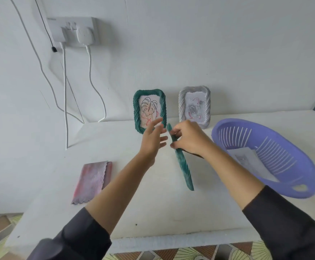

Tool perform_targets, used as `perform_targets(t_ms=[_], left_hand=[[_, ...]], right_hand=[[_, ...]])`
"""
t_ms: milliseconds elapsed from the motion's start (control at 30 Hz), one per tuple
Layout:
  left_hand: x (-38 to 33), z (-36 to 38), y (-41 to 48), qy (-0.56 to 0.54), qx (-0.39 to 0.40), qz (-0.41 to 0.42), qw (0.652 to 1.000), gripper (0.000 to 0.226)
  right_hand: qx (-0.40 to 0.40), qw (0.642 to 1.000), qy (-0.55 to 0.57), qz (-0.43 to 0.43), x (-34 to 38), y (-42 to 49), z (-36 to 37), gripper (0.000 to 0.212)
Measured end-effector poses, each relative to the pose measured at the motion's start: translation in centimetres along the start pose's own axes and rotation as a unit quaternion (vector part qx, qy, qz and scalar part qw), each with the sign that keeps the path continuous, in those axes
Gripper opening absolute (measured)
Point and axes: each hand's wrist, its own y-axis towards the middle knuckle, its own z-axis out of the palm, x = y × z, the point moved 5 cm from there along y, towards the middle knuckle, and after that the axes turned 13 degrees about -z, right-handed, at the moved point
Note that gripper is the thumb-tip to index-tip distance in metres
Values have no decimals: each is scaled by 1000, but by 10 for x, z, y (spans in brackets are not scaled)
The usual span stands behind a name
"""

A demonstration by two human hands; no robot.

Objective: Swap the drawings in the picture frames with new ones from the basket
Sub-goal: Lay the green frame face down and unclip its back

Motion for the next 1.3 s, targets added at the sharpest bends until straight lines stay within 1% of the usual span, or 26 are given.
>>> perform_targets(t_ms=[33,100,167,200,267,333,367,467,533,600,667,700,800,833,900,967,1033,1067,1167,1233,1300], left_hand=[[-1,2,0,-3,-1,0,1000,32],[0,-1,1,-11,-32,-7,999,32],[9,-10,4,-22,-68,-17,997,25],[14,-15,5,-20,-79,-22,996,21],[28,-23,9,11,-87,-38,995,25],[44,-31,10,43,-101,-66,992,33],[52,-35,11,60,-109,-80,989,33],[75,-42,14,104,-122,-118,980,21],[84,-44,14,133,-128,-132,974,22],[90,-45,15,155,-130,-134,970,32],[91,-46,17,183,-126,-130,966,38],[91,-47,18,201,-122,-126,964,36],[90,-49,22,251,-116,-117,954,16],[88,-50,24,269,-122,-113,949,15],[84,-54,28,302,-150,-98,936,22],[79,-59,34,296,-165,-84,937,26],[75,-63,41,261,-159,-79,949,17],[73,-65,45,246,-154,-78,954,18],[72,-68,57,256,-134,-57,956,23],[73,-68,65,270,-119,-44,955,22],[74,-68,69,288,-98,-33,952,22]], right_hand=[[20,1000,-1,-4,2,3,7,30],[41,999,29,-12,4,5,19,26],[46,996,74,-17,3,5,27,25],[36,995,95,-16,1,3,28,24],[-13,993,117,-4,-8,-2,22,23],[-53,995,89,5,-23,-10,18,24],[-53,996,71,14,-32,-15,20,24],[-8,998,35,46,-60,-31,37,26],[31,998,2,50,-74,-41,53,29],[58,997,-28,45,-84,-50,67,32],[67,996,-31,48,-90,-55,77,35],[62,996,-27,52,-92,-57,80,36],[47,998,-22,44,-95,-58,83,37],[50,998,-18,42,-96,-57,83,36],[52,998,0,41,-98,-54,81,33],[30,998,28,42,-100,-50,76,26],[-13,998,36,45,-104,-42,69,20],[-38,998,36,46,-106,-37,66,18],[-93,994,37,53,-112,-22,61,17],[-104,992,37,59,-118,-13,64,18],[-99,992,42,60,-123,-6,69,18]])
